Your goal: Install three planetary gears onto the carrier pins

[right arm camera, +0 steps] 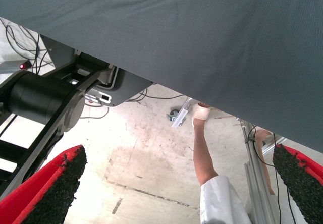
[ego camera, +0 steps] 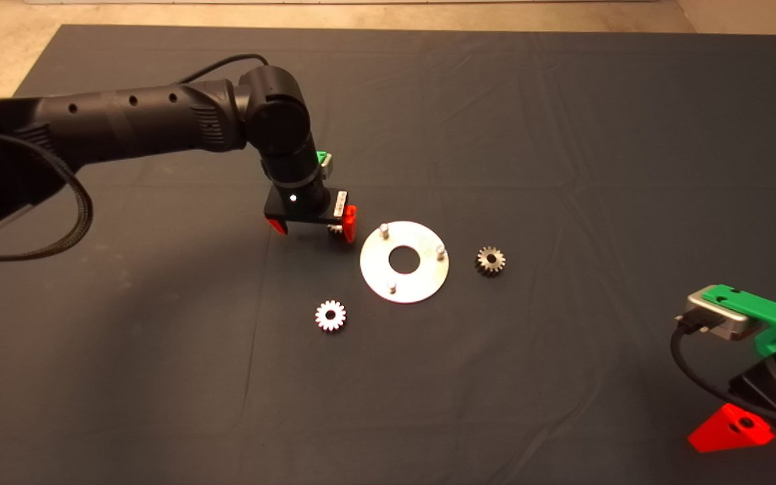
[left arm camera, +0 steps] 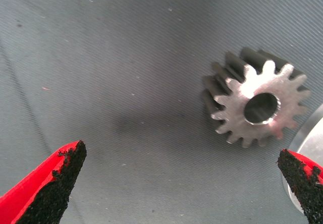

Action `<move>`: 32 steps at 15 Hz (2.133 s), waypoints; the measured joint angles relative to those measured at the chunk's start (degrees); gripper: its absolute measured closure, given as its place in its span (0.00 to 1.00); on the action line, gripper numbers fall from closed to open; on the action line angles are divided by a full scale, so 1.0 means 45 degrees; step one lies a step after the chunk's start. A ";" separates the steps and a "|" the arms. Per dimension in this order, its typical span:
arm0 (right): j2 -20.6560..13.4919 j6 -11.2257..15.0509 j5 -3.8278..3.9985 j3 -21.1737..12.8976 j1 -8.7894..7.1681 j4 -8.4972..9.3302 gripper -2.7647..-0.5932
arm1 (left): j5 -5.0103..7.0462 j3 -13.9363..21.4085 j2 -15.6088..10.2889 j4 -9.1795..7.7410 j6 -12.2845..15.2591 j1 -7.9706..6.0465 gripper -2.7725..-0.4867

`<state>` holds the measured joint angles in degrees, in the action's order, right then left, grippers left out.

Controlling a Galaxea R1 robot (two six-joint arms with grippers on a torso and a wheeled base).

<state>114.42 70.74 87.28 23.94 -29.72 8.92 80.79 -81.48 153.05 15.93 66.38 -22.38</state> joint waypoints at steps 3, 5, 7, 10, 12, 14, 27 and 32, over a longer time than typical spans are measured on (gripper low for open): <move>-0.0003 -0.0003 0.0003 0.0000 -0.0003 0.0000 0.01 | -0.0024 -0.0089 0.0059 0.0000 -0.0258 0.0000 0.00; -0.0001 -0.0002 0.0000 0.0000 0.0001 0.0000 0.01 | -0.0034 -0.0302 0.0211 0.0001 -0.0400 0.0000 0.00; 0.0000 -0.0003 0.0000 0.0000 -0.0003 0.0000 0.01 | -0.0005 -0.0701 0.0634 0.0048 -0.0602 -0.0005 0.00; -0.0038 -0.0001 0.0021 0.0000 0.0000 0.0000 0.01 | -0.0116 -0.0877 0.0975 0.0035 -0.0851 -0.0005 0.00; -0.0057 -0.0003 0.0033 0.0000 0.0002 0.0005 0.01 | -0.0103 -0.1035 0.0902 0.0041 -0.0884 -0.0005 0.00; -0.0049 -0.0003 0.0019 0.0000 -0.0003 0.0005 0.01 | -0.0049 -0.1151 0.0772 0.0046 -0.0927 -0.0005 0.00; -0.0038 -0.0003 0.0024 0.0000 0.0001 0.0010 0.01 | -0.0098 -0.1653 0.0931 0.0035 -0.1597 0.0000 0.17; -0.0033 -0.0003 0.0019 0.0000 -0.0002 0.0011 0.01 | -0.0103 -0.2198 0.1259 0.0016 -0.1652 -0.0001 0.22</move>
<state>114.27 70.73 87.37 23.94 -29.73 8.97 80.32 -91.37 158.72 16.01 58.95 -22.39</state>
